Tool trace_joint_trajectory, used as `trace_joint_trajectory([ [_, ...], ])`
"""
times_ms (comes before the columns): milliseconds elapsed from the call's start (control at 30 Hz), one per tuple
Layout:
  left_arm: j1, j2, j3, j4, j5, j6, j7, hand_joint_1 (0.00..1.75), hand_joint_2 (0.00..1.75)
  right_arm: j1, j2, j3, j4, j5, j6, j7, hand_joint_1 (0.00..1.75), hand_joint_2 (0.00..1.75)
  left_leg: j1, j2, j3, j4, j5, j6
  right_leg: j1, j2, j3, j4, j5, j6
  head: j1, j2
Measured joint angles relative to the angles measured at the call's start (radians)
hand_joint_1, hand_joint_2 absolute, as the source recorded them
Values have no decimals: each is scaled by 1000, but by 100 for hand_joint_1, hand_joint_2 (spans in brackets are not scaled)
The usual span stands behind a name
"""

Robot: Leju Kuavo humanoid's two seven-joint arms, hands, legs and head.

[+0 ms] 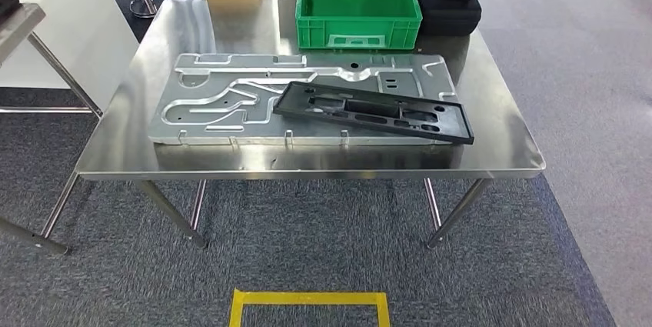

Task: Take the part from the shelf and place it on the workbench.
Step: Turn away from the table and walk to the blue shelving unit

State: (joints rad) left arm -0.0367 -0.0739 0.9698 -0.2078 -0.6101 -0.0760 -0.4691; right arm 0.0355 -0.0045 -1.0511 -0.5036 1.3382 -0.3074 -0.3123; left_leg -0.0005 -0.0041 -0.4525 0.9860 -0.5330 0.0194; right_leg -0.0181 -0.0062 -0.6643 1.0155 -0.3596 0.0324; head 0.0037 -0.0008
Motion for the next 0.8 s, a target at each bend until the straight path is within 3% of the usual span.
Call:
trace_joint_trajectory([
  [33, 0, 0, 0, 0, -8, -4, -2, 0, 0, -3, 4, -9, 43, 8, 75, 73, 0, 0, 1, 3, -8, -2, 12, 7, -2, 2, -6, 10, -19, 4, 0, 0],
  [67, 1, 1, 0, 0, -14, -6, -2, 0, 0, -6, 8, -19, 80, 13, 144, 142, 0, 0, 3, 5, -20, -5, 24, 13, -4, 3, -17, 42, -60, 8, 1, 0],
  [133, 1, 2, 0, 0, -26, -9, 2, 0, 0, -15, 15, -35, 137, 16, 249, 254, 0, 0, 2, 9, -46, -4, 45, 20, -6, 3, -49, 161, -171, 14, 3, 0],
  [167, 1, 2, 0, 0, -32, -10, 7, 0, 0, -22, 19, -43, 160, 15, 291, 298, 0, 0, 1, 12, -60, -2, 54, 21, -6, 3, -61, 225, -209, 16, 3, 0],
  [200, 1, 2, 0, 0, -37, -11, 13, 0, 0, -29, 22, -50, 179, 14, 326, 332, 0, 0, 0, 14, -74, 1, 63, 20, -6, 3, -60, 269, -222, 17, 3, 0],
  [233, 1, 2, 0, 0, -41, -12, 19, 0, 0, -35, 25, -56, 194, 12, 352, 358, 0, 0, -1, 15, -88, 5, 71, 18, -6, 3, -42, 279, -212, 17, 3, 0],
  [267, 0, 1, 0, 0, -46, -12, 25, 0, 0, -40, 29, -61, 207, 11, 371, 376, 0, 0, 0, 16, -101, 10, 78, 15, -6, 3, -6, 255, -189, 16, 3, 0],
  [333, -1, -2, 0, 0, -54, -11, 34, 0, 0, -50, 36, -69, 226, 12, 384, 386, 0, 0, -1, 16, -124, 22, 89, 8, -4, 4, 104, 125, -159, 9, 3, 0],
  [400, -4, -6, 0, 0, -60, -8, 40, 0, 0, -62, 39, -74, 238, 14, 384, 371, 0, 0, -3, 16, -136, 30, 99, -3, 1, 6, 183, 9, -170, -2, 2, 0],
  [433, -5, -8, -1, 0, -64, -6, 43, 0, 0, -66, 40, -76, 243, 16, 384, 359, 0, 0, -3, 16, -139, 31, 106, -9, 4, 7, 196, -16, -178, -8, 2, 0],
  [500, -6, -10, -1, 0, -70, -2, 49, 0, 0, -69, 41, -78, 252, 20, 384, 341, 0, 0, -1, 14, -143, 30, 117, -21, 4, 4, 187, -25, -166, -23, 3, 0],
  [533, -5, -11, -1, 0, -74, -1, 51, 0, 0, -72, 42, -79, 256, 23, 384, 334, 0, 0, 0, 12, -150, 39, 105, -27, 3, 1, 179, -27, -156, -31, 3, 0],
  [600, -5, -12, -2, 0, -81, 0, 56, 0, 0, -76, 43, -81, 261, 24, 384, 323, 0, 0, 3, 9, -178, 109, 27, -34, 1, -3, 156, -32, -132, -46, 0, 0],
  [667, -6, -14, -3, 0, -90, 1, 59, 0, 0, -79, 43, -85, 264, 22, 384, 313, 0, 0, 6, 8, -211, 237, -66, -40, 4, -4, 125, -30, -110, -52, -2, 0],
  [700, -7, -15, -5, 0, -94, 0, 60, 0, 0, -81, 43, -87, 267, 20, 384, 310, 0, 0, 6, 8, -216, 289, -83, -42, 6, -5, 110, -27, -99, -52, -2, 0],
  [733, -7, -15, -7, 0, -98, 0, 61, 0, 0, -82, 44, -89, 269, 19, 385, 308, 0, 0, 6, 8, -207, 312, -75, -43, 7, -6, 93, -24, -89, -51, -2, 0],
  [800, -9, -15, -10, 0, -106, 0, 63, 0, 0, -85, 47, -91, 273, 19, 387, 309, 0, 0, 6, 8, -136, 250, -18, -38, 10, -6, 62, -15, -70, -48, -3, 0],
])
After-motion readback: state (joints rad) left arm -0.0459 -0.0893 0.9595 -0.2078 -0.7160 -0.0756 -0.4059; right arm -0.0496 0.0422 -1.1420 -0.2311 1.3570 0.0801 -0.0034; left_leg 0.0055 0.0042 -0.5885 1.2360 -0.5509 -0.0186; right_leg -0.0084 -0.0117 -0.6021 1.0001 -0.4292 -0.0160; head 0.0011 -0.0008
